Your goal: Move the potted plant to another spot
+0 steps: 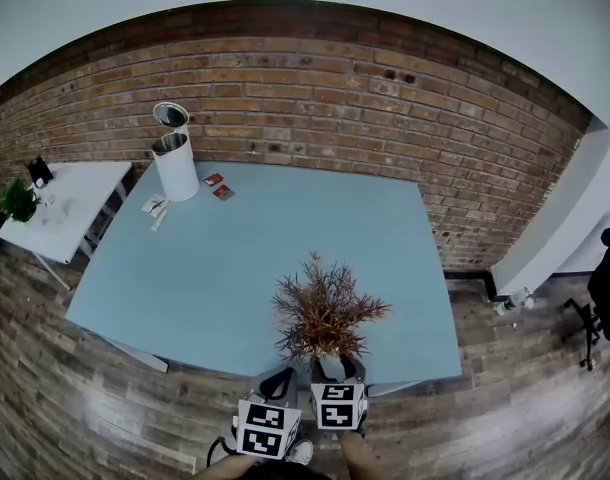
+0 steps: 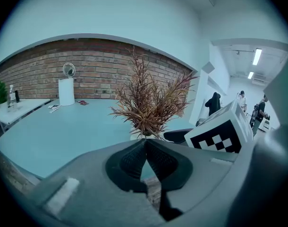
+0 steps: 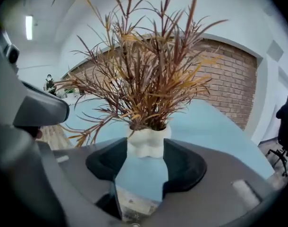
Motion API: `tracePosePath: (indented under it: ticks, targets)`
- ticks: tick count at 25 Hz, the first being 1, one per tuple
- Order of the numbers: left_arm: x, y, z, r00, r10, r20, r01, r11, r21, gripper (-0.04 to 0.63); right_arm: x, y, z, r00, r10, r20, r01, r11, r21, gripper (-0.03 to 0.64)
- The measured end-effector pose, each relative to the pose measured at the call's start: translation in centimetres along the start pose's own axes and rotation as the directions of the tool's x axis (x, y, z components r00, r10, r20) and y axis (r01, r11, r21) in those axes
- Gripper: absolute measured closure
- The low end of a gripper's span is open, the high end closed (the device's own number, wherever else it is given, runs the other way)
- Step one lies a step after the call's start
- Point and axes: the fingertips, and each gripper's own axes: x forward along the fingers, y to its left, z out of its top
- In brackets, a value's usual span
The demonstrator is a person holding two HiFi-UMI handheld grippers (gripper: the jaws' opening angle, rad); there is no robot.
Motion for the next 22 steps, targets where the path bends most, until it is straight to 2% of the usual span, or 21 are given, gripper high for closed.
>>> tracePosePath:
  ticks: [12, 21, 22]
  targets:
    - [-0.5, -0.7, -0.2, 0.999, -0.046, 0.006, 0.046, 0.999, 0.009, 0.597, -3.8, 0.8, 0.7, 0.999, -0.02, 0.049, 0.018, 0.999, 0.032, 0.475]
    - [-1.1, -1.1, -0.1, 0.998, -0.059, 0.011, 0.058, 0.998, 0.033, 0.597, -6.8, 1.4, 1.3, 0.997, -0.021, 0.073, 0.015, 0.997, 0.07, 0.61]
    - [-1.2, -1.1, -0.1, 0.998, -0.06, 0.01, 0.06, 0.998, 0.034, 0.597, -7.0, 1.4, 1.3, 0.997, -0.018, 0.074, 0.012, 0.997, 0.077, 0.611]
